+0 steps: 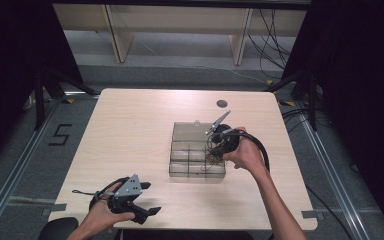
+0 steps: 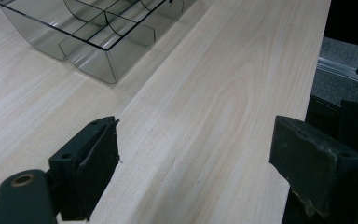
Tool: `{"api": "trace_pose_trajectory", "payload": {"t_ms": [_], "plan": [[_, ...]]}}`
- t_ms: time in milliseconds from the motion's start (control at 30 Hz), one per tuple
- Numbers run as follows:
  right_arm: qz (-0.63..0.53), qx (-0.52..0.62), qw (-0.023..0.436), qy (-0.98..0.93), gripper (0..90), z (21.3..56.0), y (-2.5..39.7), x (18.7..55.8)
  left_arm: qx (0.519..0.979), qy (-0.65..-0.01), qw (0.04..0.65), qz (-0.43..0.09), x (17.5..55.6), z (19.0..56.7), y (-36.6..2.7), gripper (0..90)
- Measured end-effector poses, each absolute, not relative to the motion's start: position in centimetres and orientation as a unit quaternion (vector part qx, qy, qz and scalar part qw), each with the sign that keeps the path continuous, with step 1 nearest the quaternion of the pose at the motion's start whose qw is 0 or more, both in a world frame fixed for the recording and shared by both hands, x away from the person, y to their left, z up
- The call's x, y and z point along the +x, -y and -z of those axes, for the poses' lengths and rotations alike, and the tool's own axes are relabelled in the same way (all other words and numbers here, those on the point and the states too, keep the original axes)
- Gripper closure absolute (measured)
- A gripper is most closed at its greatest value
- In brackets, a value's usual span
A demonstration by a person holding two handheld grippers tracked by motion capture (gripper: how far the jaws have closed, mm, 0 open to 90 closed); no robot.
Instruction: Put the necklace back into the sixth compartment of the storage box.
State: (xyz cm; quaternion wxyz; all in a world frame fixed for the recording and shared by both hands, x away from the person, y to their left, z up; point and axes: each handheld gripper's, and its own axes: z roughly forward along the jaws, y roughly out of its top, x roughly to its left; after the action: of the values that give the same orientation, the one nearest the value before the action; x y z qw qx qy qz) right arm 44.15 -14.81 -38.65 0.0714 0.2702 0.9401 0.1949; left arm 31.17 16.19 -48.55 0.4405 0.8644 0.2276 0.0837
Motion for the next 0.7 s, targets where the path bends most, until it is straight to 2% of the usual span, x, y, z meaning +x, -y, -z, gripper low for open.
{"api": "trace_pose_trajectory", "payload": {"t_ms": [700], "plan": [[-0.179,0.297,0.043,-0.937,88.3,42.5,14.0,46.0,0.859,-0.238,0.446,-0.079,31.0,48.7,-16.1,15.1]]}}
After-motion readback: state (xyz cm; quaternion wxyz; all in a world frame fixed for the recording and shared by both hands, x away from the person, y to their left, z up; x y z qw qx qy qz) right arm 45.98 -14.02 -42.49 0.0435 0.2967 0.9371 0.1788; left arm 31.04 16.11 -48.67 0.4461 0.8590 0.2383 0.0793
